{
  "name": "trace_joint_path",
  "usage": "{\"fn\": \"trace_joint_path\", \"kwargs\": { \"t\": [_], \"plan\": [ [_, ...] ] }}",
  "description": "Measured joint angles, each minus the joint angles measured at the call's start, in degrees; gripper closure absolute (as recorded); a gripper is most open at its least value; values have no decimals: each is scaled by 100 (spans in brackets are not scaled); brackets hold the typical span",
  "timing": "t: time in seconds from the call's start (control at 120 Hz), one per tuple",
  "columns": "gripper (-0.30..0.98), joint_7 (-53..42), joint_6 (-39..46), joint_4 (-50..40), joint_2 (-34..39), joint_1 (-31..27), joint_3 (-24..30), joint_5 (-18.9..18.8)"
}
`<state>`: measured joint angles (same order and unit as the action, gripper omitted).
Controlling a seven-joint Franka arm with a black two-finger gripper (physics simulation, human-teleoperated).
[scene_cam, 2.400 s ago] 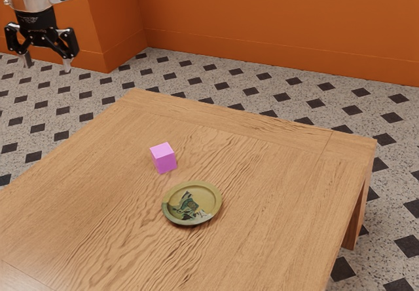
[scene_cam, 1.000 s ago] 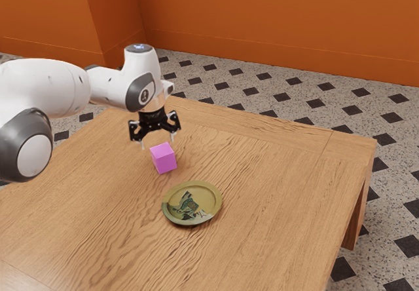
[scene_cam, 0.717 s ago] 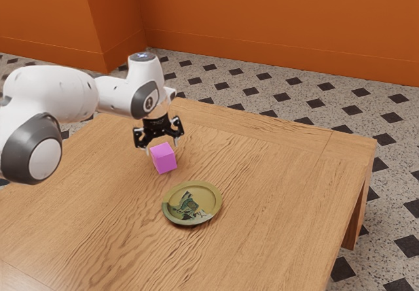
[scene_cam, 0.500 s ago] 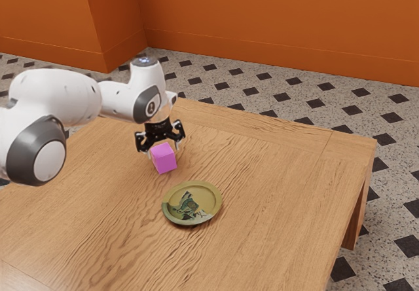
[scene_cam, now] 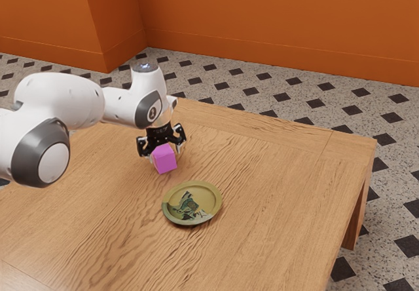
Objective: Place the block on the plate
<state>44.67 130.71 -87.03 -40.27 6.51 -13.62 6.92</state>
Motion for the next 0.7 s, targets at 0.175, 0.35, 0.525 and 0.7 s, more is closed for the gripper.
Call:
{"fn": "trace_joint_path", "kwargs": {
  "t": [0.175, 0.35, 0.525, 0.7],
  "plan": [
    [12, 25, 24, 0, 4, 5, 2, 76],
    [28, 45, 34, -8, 2, 8, 0, 131],
    [32, 80, 31, -13, 70, 36, 0, 156],
    [31, 139, -9, -346, 639, 286, -41, 161]
  ]
}}
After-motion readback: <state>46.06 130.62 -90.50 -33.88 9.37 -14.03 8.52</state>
